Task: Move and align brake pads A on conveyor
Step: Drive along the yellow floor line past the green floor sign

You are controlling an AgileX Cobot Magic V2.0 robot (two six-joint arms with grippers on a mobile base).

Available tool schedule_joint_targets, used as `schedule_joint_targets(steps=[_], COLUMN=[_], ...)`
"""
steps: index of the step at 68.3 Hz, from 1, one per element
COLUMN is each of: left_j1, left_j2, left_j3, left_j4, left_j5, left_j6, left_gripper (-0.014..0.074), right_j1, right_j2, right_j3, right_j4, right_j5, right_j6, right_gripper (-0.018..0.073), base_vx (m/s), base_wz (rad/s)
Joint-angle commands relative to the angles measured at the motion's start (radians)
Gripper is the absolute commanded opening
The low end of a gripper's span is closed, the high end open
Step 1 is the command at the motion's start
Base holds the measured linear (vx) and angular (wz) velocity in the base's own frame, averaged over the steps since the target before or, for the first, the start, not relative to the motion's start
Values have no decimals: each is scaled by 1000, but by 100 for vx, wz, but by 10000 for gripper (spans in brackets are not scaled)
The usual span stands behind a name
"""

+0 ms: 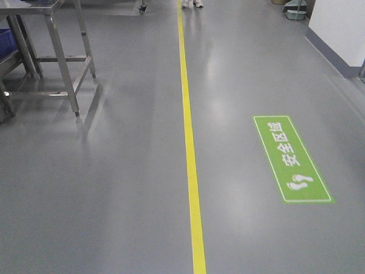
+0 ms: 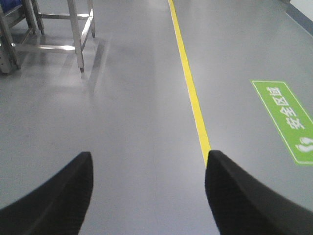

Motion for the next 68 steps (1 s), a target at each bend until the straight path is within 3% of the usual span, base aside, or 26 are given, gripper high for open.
schedule_joint_targets(steps=[1,68], left_j1=[-5,-5], left_j2=[8,11], left_j3=[-27,-27], left_j4=[-7,-7], left_j5=[-74,-74], left_j6=[-5,-5], left_gripper=[461,461], right_j1=[-6,-6], right_j2=[9,9], right_j3=[-26,-26], right_j4=[-7,-7], right_j5=[-69,-69], right_j6=[-8,-8], right_gripper=[454,454], base_vx=[68,68], base_wz=[3,-2])
